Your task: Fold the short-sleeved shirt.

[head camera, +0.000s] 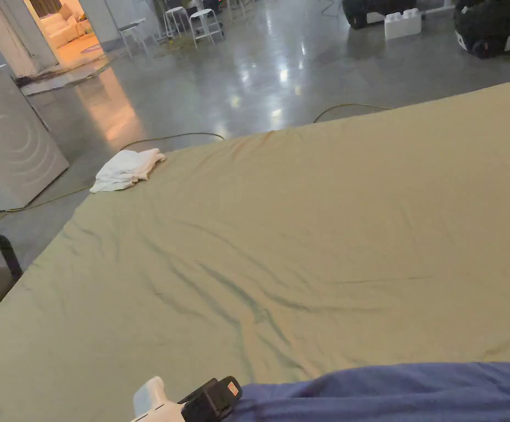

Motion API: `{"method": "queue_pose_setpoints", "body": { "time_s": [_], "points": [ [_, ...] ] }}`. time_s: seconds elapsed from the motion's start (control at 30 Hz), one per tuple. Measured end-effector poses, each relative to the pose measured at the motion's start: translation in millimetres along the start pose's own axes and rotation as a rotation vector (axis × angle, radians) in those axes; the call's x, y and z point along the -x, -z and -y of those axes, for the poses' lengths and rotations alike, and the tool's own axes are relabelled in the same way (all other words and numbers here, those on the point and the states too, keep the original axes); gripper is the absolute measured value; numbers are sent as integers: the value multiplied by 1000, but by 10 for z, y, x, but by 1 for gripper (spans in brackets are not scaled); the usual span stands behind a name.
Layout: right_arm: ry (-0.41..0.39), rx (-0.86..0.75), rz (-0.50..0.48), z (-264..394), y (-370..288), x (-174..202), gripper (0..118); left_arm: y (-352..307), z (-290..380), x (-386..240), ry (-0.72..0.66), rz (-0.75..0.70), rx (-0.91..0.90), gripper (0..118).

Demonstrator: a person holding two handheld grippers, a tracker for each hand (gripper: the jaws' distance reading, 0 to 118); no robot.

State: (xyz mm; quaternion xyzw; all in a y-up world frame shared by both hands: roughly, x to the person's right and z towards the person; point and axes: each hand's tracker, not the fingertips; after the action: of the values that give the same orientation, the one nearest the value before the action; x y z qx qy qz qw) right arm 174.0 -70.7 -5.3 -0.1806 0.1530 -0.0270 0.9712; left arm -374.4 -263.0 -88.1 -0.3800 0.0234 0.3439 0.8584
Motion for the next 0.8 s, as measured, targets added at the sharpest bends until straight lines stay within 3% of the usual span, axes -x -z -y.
{"method": "queue_pose_setpoints", "body": {
  "time_s": [0.13,0.23,0.27,0.33,0.5,0.6,0.73,0.8],
  "points": [
    [26,19,21,61,-18,-66,0,109,60,264,-174,111,43,85],
    [74,42,24,118,17,-122,0,179,199,267,-230,161,11,66],
    [92,49,21,131,31,-136,0,228,225,247,-224,159,18,66],
    [106,55,20,136,47,-142,0,364,291,222,-253,150,55,23],
    [87,50,37,125,22,-145,0,314,247,349,-398,218,0,15],
    [102,52,44,144,18,-206,0,110,67,248,-246,135,-35,14],
    [116,58,55,201,29,-257,0,-315,-299,156,-160,116,-118,14],
    [118,64,56,182,-44,-261,0,-546,-493,72,-35,6,-177,14]
  ]
}}
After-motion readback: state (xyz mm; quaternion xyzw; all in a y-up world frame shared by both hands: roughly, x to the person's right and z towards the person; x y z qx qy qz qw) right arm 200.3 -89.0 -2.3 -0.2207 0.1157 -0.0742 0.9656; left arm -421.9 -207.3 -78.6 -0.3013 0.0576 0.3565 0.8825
